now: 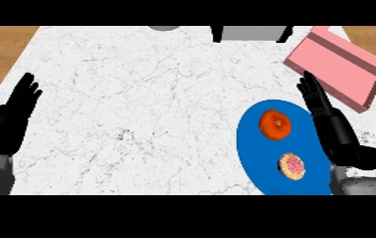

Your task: Pick the squash from the plate and place it in the cardboard box

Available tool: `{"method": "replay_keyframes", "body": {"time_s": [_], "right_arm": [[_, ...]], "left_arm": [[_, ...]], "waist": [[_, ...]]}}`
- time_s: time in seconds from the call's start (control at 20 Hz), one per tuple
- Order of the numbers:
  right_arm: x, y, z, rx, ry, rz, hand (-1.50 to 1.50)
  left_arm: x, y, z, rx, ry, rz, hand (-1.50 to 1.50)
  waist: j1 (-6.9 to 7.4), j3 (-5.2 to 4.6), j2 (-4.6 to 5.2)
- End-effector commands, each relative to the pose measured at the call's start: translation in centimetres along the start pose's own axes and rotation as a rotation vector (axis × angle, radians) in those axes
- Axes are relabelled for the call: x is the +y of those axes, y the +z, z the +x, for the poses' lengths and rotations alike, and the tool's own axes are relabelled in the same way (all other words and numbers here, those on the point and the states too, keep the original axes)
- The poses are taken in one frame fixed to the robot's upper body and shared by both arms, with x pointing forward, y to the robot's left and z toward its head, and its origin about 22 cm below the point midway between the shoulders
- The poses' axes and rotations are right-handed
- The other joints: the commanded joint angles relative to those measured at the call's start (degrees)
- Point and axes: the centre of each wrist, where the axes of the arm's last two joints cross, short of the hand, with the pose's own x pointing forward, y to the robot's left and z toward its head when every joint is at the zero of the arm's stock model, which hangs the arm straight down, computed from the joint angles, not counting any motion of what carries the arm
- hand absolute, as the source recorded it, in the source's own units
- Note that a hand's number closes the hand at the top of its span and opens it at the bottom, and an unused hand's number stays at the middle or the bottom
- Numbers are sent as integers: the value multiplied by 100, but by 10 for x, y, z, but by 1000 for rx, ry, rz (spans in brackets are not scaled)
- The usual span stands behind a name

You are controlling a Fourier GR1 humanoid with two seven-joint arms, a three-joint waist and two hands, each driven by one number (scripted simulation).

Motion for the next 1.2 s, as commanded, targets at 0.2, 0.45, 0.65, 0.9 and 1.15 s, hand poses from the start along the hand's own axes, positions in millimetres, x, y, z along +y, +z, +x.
{"method": "replay_keyframes", "body": {"time_s": [0.2, 0.45, 0.65, 0.9, 1.15], "right_arm": [[-42, -3, 45, 98, -118, -246, -150], [-59, 21, 34, -126, 186, -709, -150], [-25, 51, 57, -243, 248, -587, -150], [-37, 66, 75, 10, 497, -333, -150], [-59, 59, 101, 275, 787, -193, -150]], "left_arm": [[-11, 4, 29, -13, 149, -61, 0], [-25, 13, 14, 33, 244, -134, 0], [-29, 31, 18, 58, 245, -162, 0], [-33, 27, 23, 53, 239, -176, 0], [-44, 31, 21, 41, 226, -169, 0]], "waist": [[-119, 17, 93], [-211, 21, 84], [-101, 17, 107], [-111, -5, 130], [-14, -31, 160]]}}
